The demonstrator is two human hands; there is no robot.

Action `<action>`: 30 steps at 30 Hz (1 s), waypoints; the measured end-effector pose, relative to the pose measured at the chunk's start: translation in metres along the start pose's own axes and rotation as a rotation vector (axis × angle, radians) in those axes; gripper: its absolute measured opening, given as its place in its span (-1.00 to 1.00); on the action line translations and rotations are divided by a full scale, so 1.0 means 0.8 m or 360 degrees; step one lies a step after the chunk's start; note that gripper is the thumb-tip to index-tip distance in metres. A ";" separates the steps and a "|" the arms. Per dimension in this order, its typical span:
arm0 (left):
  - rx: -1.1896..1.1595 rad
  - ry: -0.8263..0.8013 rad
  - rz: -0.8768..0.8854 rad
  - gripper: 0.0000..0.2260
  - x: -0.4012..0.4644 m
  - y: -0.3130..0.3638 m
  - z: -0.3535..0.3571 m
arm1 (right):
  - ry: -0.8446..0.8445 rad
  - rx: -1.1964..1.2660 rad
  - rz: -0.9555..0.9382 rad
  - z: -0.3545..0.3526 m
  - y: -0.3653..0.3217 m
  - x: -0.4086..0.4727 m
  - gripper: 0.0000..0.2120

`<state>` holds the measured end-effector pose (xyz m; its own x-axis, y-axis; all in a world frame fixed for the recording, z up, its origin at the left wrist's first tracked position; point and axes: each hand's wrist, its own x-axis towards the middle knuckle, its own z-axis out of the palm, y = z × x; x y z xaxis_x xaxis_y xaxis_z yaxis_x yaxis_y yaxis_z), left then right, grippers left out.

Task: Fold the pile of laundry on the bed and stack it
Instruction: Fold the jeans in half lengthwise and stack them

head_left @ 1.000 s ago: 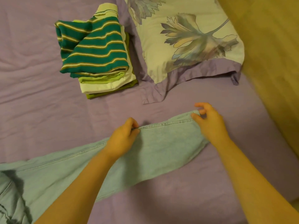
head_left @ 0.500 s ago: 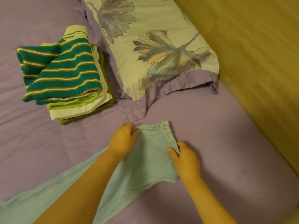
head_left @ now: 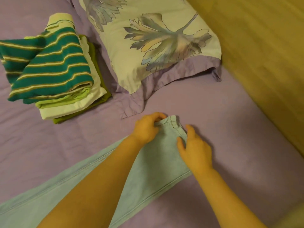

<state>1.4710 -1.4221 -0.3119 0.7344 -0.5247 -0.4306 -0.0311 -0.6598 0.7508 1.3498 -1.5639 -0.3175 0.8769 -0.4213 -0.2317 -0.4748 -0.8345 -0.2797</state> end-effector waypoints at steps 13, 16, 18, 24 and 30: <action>0.1515 0.0444 -0.0152 -0.76 -0.113 -0.095 -0.061 | 0.0328 -0.0415 -0.0535 0.008 -0.050 0.073 -0.71; 0.1348 0.0888 -0.0114 -0.74 -0.132 -0.098 -0.040 | 0.0727 -0.0406 -0.0791 0.020 -0.071 0.048 -0.56; 0.1195 0.0960 -0.0037 -0.72 -0.147 -0.099 -0.010 | 0.0620 -0.0260 -0.1016 0.041 -0.093 0.009 -0.62; 0.1013 0.0845 -0.0291 -0.58 -0.229 -0.156 0.035 | -0.0031 -0.0557 -0.1081 0.080 -0.067 -0.057 -0.43; 0.1008 0.0752 -0.0515 -0.43 -0.309 -0.217 0.009 | -0.0181 -0.0488 -0.0568 0.070 -0.072 -0.077 -0.30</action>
<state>1.2902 -1.1821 -0.3396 0.9738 -0.0716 -0.2158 -0.0406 -0.9887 0.1446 1.3191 -1.4701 -0.3395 0.9590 -0.0625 -0.2766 -0.0868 -0.9933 -0.0767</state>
